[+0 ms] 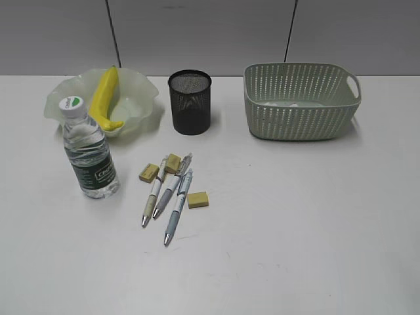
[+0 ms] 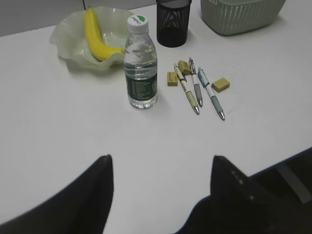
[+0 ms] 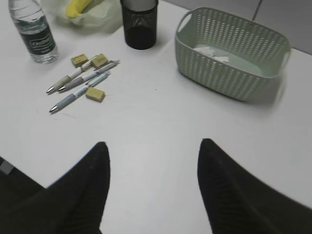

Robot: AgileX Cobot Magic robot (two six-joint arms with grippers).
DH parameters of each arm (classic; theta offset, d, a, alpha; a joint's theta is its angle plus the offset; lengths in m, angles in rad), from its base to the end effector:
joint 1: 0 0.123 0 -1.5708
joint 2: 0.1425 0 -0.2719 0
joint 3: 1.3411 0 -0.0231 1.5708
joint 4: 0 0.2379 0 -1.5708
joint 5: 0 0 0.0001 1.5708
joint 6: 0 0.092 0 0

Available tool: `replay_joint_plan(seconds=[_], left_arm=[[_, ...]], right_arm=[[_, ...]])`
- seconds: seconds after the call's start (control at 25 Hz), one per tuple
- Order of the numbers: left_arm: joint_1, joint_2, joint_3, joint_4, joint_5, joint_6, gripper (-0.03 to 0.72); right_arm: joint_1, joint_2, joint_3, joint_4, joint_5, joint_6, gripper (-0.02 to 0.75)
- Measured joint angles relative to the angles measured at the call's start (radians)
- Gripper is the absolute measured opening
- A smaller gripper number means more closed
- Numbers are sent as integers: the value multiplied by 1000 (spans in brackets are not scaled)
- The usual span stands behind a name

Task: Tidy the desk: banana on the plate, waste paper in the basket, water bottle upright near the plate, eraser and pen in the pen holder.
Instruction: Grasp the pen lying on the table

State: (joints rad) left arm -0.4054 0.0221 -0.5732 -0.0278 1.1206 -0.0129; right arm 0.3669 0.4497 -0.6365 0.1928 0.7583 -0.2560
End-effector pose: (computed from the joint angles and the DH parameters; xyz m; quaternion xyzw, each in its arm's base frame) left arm -0.0096 0.0016 0.2851 0.1681 0.8388 -0.1210 0.5036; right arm 0.0687 0.0394 0.3196 -0.2367 0.8189 0.1212 0.5086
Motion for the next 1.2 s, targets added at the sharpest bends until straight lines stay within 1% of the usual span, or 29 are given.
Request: replay_joint_plan(seconds=[0.12,0.24,0.32,0.44,0.6,0.68,0.8,0.92,1.04,1.2], left_arm=[[0,-7,26,12,-42,0,464],[0,-7,36,18,-53,0,463],[0,-7,36,20,-60,0,461],[0,-8,36,20,-60,0,456],[0,-8,36,20,-61,0,455],[0,-8,36,20,-62,0,454],[0,-8,36,20,-63,0,454],[0,-8,36,20,-63,0,454],[0,-8,36,20,-64,0,454],[0,-8,36,20,-64,0,452]], right_arm=[[0,234,-111,101,-17,-98,456],[6,473,-248,156,-14,-128,456],[31,612,-347,159,0,-132,456],[115,811,-511,125,31,-117,454],[249,1066,-722,20,121,56,433],[305,1174,-831,-38,178,184,425],[373,1330,-982,-71,313,387,423],[401,1483,-1110,-75,423,530,423],[404,1597,-1179,-29,443,611,423],[406,1711,-1218,41,446,695,423]])
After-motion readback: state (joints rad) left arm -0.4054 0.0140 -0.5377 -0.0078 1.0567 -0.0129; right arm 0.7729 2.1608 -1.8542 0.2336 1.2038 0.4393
